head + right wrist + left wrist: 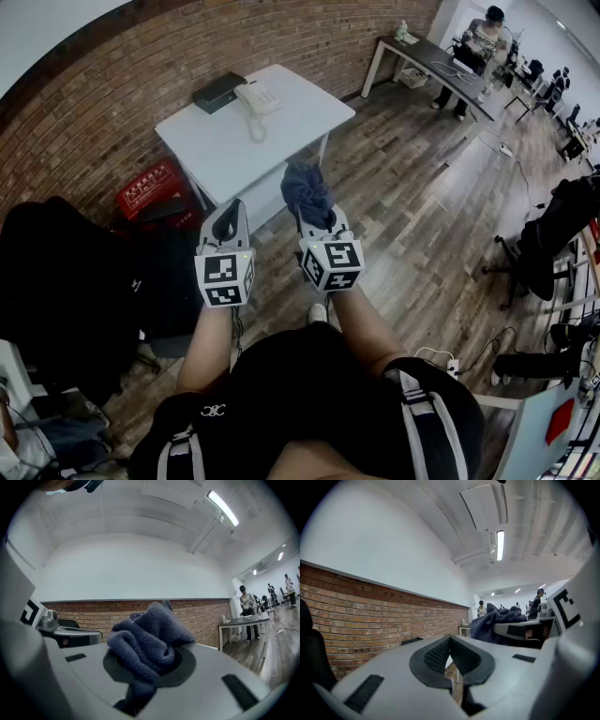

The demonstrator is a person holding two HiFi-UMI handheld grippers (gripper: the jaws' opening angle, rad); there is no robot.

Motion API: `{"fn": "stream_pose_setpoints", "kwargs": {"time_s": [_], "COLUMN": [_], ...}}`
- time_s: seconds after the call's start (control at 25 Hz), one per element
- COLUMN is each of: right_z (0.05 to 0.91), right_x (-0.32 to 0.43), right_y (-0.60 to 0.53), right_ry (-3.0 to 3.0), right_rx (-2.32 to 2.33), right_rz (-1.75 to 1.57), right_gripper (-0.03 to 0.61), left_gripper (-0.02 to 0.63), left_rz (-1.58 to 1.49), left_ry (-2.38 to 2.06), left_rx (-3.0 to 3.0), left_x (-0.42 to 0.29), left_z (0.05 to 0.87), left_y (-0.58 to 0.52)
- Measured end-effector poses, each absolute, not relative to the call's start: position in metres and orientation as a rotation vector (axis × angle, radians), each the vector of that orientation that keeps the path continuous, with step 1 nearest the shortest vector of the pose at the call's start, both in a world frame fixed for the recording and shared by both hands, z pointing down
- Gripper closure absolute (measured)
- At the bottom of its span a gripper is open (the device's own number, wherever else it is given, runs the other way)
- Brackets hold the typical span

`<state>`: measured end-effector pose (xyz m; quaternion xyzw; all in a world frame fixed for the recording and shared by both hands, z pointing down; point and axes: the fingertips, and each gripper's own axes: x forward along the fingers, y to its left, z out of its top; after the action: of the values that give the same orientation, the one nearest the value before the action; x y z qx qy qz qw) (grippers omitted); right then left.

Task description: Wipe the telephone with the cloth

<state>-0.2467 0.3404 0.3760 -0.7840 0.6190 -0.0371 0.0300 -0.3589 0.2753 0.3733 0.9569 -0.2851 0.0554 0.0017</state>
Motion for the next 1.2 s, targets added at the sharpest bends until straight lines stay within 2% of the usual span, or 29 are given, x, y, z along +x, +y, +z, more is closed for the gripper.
{"fn": "stream_pose_setpoints", "kwargs": {"time_s": [0.52, 1.2], "right_z": [0.381, 0.37], "right_x": [-0.207, -0.076], "right_y": [0.314, 0.25], "right_ry": [1.921, 2.077], "right_rx": [-2.389, -2.246], "right_rz": [-0.119, -0.101], "right_gripper": [0.535, 0.534], "left_gripper": [0.621, 0.621], "left_rz": [0.181, 0.197], "left_ry": [-0.894, -1.011], "left_rx": [2.969, 2.989], "left_x": [-0.315, -0.172], "left_z": [0.378, 0.362], "left_y": [0.248, 0.199]}}
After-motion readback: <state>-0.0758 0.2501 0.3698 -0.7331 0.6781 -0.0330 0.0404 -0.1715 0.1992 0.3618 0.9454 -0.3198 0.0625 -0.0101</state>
